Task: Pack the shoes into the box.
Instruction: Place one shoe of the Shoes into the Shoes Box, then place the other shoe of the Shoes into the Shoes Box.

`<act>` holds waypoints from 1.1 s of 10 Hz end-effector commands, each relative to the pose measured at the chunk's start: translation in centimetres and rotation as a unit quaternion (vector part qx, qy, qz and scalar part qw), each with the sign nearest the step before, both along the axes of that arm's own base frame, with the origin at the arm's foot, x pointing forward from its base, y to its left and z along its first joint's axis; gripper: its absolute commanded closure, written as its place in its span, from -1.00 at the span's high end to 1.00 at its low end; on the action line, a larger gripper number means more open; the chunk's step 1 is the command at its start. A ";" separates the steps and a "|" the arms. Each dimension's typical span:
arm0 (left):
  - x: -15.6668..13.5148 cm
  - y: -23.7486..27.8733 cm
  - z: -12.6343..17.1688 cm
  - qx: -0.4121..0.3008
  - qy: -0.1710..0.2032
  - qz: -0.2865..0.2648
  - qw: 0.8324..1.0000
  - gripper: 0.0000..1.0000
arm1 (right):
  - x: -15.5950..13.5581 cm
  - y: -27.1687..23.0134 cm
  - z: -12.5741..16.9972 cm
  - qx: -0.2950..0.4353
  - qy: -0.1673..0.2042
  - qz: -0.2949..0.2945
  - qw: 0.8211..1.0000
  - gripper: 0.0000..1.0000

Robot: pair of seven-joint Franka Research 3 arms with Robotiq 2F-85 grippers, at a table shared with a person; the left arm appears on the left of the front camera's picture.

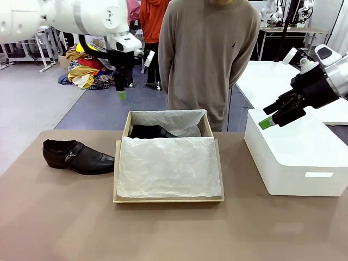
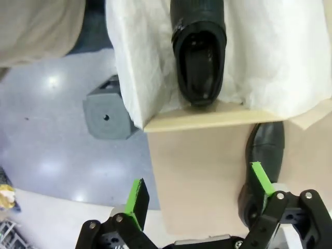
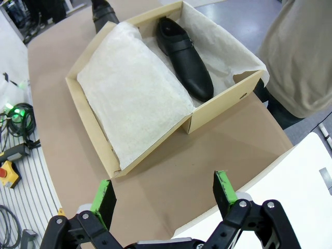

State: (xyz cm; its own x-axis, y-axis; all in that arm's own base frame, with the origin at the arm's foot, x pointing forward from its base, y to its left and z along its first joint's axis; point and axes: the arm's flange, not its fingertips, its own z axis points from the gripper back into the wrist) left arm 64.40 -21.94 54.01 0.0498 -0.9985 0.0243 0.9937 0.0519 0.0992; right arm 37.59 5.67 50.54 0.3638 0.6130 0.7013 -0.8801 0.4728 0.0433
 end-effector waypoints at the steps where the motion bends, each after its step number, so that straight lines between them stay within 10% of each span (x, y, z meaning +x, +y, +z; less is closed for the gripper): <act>1: -0.8 2.0 -0.1 -0.021 0.001 0.015 1.000 1.00 | 0.4 0.0 -0.1 0.011 -0.013 0.012 1.000 1.00; 11: 0.0 0.0 0.0 0.000 0.000 0.000 1.000 1.00 | 0.4 0.0 -0.1 0.011 -0.013 0.012 1.000 1.00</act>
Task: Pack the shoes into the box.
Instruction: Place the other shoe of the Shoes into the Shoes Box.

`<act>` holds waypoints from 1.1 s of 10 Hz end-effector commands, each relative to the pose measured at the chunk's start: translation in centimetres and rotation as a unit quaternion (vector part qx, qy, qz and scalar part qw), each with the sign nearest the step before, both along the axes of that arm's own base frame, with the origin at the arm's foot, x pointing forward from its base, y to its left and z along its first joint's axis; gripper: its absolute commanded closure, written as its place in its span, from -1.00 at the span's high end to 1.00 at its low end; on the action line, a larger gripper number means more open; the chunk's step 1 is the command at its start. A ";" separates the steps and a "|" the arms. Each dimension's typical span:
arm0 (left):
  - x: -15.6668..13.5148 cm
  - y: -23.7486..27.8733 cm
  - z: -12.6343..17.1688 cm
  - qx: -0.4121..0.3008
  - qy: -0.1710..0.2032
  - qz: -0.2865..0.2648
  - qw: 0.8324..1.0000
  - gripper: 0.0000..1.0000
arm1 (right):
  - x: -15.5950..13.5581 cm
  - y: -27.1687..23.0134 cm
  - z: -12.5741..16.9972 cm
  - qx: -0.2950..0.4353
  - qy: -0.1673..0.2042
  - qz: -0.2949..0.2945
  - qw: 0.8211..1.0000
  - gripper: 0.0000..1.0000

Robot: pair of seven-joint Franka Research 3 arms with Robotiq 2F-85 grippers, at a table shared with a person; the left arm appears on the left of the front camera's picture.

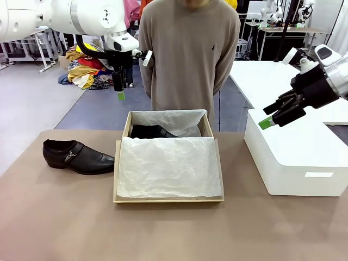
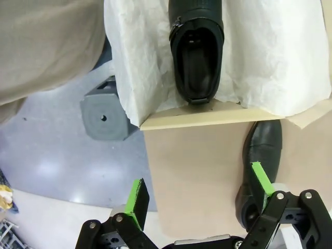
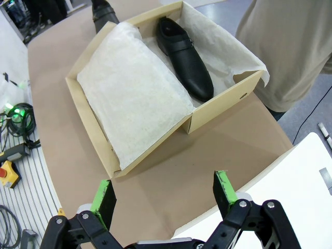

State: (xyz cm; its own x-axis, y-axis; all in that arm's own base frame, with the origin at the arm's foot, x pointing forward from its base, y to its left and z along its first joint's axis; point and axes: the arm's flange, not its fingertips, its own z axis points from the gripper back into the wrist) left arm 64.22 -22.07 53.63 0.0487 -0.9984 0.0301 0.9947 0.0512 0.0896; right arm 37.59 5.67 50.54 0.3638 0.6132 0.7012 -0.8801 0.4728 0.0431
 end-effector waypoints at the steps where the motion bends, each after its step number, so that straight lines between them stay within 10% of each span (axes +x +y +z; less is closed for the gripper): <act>1: 0.2 0.1 0.4 0.003 -0.005 0.001 1.000 1.00 | 0.4 0.0 -0.1 0.012 -0.013 0.012 1.000 1.00; 11: -6.1 14.3 3.3 0.000 -0.068 -0.086 0.994 1.00 | 0.4 0.0 -0.1 0.012 -0.013 0.012 1.000 1.00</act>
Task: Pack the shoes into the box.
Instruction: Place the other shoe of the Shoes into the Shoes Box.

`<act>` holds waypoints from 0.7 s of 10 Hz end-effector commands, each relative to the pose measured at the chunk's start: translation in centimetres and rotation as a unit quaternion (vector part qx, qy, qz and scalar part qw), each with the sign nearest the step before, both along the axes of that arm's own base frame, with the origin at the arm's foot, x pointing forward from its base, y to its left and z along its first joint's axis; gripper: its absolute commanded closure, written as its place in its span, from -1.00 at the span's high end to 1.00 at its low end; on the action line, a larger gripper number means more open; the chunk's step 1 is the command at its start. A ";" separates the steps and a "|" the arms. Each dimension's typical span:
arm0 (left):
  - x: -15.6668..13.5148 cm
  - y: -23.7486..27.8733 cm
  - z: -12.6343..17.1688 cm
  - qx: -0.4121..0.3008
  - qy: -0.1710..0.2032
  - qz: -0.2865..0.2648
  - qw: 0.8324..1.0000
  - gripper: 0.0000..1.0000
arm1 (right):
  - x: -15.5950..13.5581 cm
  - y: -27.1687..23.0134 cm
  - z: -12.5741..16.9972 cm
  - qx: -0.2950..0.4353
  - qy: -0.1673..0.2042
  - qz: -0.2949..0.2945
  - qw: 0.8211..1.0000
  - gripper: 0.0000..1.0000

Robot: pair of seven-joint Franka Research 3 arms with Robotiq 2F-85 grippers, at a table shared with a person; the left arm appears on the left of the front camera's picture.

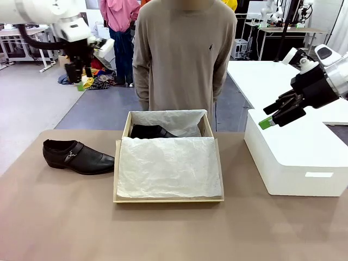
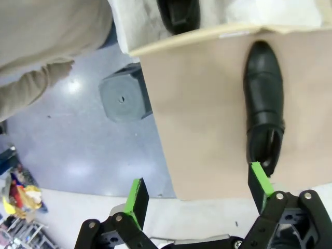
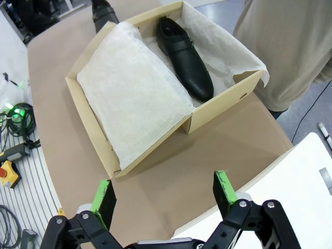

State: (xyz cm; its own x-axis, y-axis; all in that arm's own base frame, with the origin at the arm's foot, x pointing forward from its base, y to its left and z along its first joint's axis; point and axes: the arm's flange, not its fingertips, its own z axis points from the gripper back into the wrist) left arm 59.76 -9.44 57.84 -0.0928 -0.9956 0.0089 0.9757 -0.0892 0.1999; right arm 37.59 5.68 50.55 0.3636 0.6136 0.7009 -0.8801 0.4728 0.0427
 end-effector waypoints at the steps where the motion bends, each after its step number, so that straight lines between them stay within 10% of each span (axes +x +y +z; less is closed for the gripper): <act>1: -1.8 3.2 -1.3 -0.006 -0.024 -0.018 1.000 1.00 | 0.4 0.0 -0.1 0.012 -0.013 0.012 1.000 1.00; 7: -1.2 5.4 -1.9 -0.008 -0.021 -0.001 1.000 1.00 | 0.4 0.0 -0.1 0.012 -0.013 0.012 1.000 1.00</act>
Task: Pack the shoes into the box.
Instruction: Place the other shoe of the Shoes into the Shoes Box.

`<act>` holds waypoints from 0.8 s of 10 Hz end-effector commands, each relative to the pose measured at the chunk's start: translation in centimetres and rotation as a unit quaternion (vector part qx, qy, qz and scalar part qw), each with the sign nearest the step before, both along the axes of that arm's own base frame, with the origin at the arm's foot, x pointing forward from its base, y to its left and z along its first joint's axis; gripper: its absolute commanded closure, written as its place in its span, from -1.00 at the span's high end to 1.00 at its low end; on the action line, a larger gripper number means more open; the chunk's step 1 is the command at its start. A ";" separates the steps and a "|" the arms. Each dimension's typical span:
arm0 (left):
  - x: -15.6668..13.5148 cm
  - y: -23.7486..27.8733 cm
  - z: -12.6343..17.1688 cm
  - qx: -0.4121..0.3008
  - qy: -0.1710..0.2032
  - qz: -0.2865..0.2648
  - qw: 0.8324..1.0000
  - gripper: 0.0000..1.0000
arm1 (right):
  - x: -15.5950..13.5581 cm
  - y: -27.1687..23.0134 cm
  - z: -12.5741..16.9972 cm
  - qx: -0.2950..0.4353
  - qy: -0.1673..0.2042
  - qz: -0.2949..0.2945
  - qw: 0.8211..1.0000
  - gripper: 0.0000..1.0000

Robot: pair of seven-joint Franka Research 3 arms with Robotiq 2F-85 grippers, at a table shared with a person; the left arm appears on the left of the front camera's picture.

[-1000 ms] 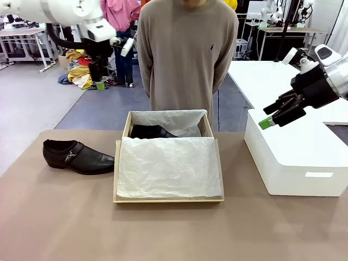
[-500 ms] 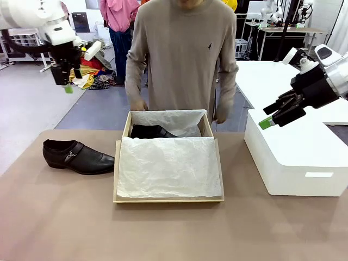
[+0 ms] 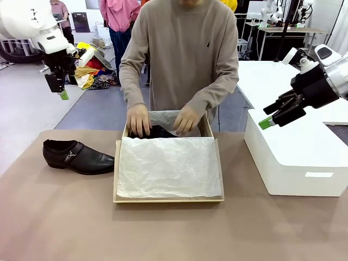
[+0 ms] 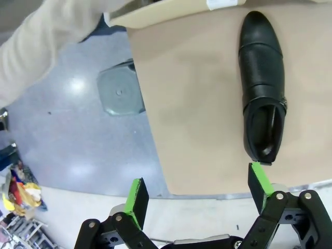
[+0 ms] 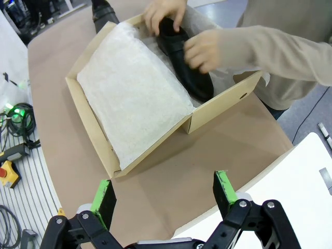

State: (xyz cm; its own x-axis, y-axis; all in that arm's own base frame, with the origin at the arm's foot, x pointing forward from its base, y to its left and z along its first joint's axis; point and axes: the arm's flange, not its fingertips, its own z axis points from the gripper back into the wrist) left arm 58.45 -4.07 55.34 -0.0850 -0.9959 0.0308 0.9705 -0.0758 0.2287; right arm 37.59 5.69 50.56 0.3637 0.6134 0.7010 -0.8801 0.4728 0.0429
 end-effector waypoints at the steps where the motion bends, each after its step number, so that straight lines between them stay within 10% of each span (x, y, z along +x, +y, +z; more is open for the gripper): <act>1: 0.1 0.1 0.6 0.004 -0.008 -0.005 1.000 1.00 | 0.4 0.0 -0.1 0.012 -0.013 0.012 1.000 1.00; 8: 0.1 0.1 0.6 0.004 -0.008 -0.005 1.000 1.00 | 0.4 0.0 -0.1 0.012 -0.013 0.012 1.000 1.00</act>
State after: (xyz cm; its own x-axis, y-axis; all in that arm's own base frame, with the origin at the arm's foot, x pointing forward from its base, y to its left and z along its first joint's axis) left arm 58.56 -4.24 55.80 -0.0889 -0.9956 0.0298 0.9681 -0.0793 0.2378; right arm 37.59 5.69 50.56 0.3638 0.6133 0.7011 -0.8801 0.4729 0.0430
